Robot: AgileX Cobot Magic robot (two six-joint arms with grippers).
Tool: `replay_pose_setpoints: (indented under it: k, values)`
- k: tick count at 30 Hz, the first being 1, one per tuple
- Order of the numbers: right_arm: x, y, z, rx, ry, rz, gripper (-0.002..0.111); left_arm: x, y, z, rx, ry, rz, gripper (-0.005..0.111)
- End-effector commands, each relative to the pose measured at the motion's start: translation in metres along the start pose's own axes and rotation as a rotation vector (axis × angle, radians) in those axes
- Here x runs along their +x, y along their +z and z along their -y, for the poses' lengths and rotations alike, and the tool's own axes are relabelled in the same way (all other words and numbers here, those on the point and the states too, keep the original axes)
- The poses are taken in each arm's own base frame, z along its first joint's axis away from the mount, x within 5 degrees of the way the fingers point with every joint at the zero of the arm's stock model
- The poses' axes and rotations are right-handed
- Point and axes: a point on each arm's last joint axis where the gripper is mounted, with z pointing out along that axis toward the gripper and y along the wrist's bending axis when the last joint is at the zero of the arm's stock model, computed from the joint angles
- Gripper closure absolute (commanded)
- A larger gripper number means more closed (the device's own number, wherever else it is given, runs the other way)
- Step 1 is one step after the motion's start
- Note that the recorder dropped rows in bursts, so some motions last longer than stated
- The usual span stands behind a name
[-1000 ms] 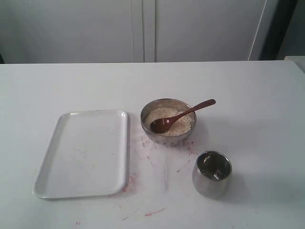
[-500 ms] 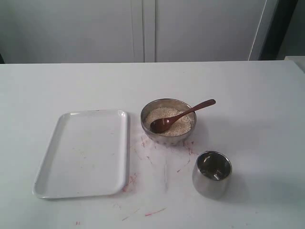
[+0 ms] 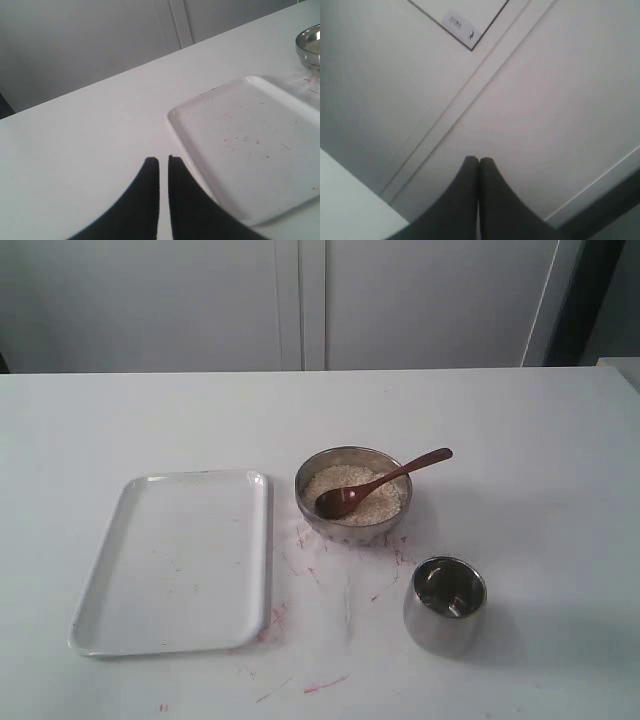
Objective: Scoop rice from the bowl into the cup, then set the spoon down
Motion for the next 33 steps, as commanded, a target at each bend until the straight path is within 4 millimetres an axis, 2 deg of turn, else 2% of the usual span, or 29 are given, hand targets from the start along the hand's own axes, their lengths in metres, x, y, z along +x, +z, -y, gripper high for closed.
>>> replay_pose_setpoints:
  k: [1, 9, 20, 33]
  values:
    - [0.024, 0.022, -0.011, 0.003, -0.016, -0.082, 0.108, -0.001, 0.0, 0.0, 0.002, -0.008, 0.006, 0.092]
    - [0.061, 0.053, -0.017, 0.001, 0.06, -0.235, 0.108, -0.001, 0.0, 0.0, 0.002, -0.008, 0.006, 0.092]
    - [0.093, 0.061, -0.034, -0.044, 0.03, -0.36, 0.108, -0.001, 0.0, 0.0, 0.002, -0.008, 0.006, 0.092]
    - [0.143, 0.089, -0.07, -0.181, -0.059, -0.559, 0.108, -0.001, 0.0, 0.0, 0.002, -0.008, 0.006, 0.092]
